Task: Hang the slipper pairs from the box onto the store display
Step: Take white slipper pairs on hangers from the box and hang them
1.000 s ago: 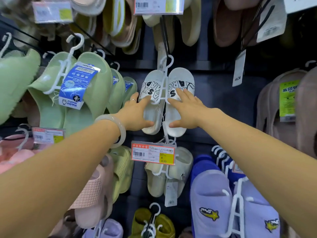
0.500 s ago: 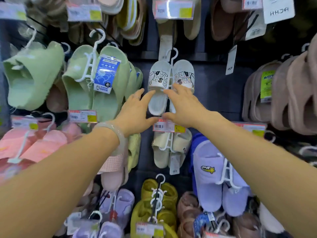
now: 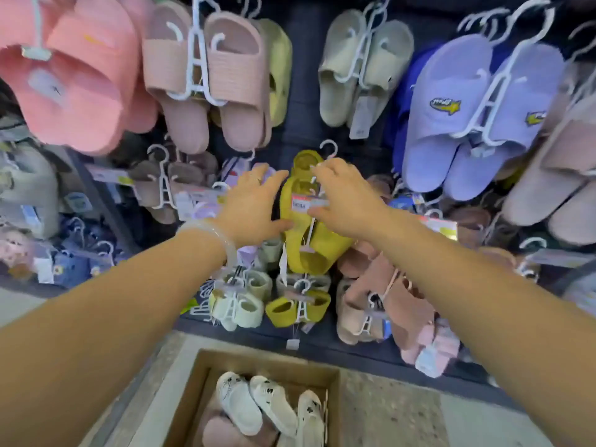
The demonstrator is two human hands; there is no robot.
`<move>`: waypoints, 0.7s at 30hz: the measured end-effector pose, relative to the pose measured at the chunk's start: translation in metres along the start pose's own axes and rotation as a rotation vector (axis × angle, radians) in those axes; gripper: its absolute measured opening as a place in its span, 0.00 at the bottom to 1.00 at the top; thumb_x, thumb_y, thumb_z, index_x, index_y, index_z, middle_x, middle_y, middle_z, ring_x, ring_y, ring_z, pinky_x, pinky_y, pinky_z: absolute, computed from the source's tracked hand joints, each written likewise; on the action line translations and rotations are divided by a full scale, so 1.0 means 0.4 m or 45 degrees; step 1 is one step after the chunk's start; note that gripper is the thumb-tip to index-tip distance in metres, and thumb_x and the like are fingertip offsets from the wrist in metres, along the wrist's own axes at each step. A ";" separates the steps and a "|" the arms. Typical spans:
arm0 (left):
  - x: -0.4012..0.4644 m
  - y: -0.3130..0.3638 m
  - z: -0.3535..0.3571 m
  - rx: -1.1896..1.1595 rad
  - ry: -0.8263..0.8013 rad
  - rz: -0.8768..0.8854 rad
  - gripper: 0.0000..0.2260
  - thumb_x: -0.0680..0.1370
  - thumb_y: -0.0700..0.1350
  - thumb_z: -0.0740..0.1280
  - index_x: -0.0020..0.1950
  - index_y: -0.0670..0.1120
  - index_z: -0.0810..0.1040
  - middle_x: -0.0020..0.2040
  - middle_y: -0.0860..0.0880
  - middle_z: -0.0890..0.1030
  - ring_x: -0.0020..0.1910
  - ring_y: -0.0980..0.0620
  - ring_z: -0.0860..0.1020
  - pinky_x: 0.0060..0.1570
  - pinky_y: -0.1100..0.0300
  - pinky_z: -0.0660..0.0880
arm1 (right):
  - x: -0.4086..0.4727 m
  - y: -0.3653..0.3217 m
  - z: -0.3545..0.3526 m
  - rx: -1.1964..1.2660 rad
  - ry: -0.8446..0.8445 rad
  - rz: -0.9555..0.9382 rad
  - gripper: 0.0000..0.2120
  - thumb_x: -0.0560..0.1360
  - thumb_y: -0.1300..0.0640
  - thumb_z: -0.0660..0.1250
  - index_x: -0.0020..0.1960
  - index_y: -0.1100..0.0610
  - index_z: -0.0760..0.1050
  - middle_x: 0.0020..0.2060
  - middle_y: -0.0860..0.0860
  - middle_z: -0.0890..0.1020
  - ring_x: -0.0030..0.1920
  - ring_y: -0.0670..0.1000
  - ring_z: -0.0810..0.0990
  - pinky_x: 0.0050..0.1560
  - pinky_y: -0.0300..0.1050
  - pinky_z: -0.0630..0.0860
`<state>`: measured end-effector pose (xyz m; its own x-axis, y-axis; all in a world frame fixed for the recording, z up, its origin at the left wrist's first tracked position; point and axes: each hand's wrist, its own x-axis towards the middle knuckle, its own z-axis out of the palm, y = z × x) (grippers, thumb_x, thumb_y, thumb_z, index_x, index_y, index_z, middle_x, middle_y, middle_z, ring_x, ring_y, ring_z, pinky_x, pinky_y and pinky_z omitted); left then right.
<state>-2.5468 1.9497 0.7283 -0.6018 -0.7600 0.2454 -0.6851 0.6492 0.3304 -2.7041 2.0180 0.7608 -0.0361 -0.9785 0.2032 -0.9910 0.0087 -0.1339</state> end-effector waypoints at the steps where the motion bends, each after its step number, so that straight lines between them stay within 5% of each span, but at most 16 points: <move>1: -0.017 -0.016 0.040 0.013 -0.047 -0.037 0.39 0.69 0.53 0.73 0.75 0.46 0.59 0.73 0.37 0.58 0.71 0.37 0.60 0.67 0.44 0.62 | -0.019 0.006 0.049 0.017 -0.061 0.037 0.30 0.73 0.51 0.68 0.71 0.58 0.62 0.68 0.58 0.64 0.67 0.62 0.64 0.64 0.57 0.67; 17: -0.297 -0.269 0.525 -0.075 -0.740 -0.385 0.37 0.72 0.56 0.69 0.76 0.47 0.56 0.75 0.39 0.55 0.74 0.39 0.56 0.70 0.44 0.60 | -0.259 0.018 0.681 0.252 -0.785 0.359 0.31 0.73 0.51 0.68 0.72 0.54 0.59 0.70 0.56 0.61 0.68 0.61 0.63 0.63 0.57 0.68; 21: -0.353 -0.392 0.642 -0.019 -0.924 -0.370 0.36 0.68 0.67 0.57 0.74 0.52 0.61 0.74 0.42 0.60 0.72 0.39 0.58 0.68 0.45 0.62 | -0.285 0.005 0.827 0.274 -0.888 0.557 0.33 0.74 0.49 0.66 0.73 0.55 0.56 0.72 0.58 0.60 0.70 0.61 0.62 0.67 0.53 0.65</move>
<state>-2.4598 1.9632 0.4076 -0.5205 -0.6858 -0.5087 -0.8538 0.4230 0.3033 -2.6591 2.0615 0.4164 -0.2524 -0.7999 -0.5444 -0.8577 0.4454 -0.2568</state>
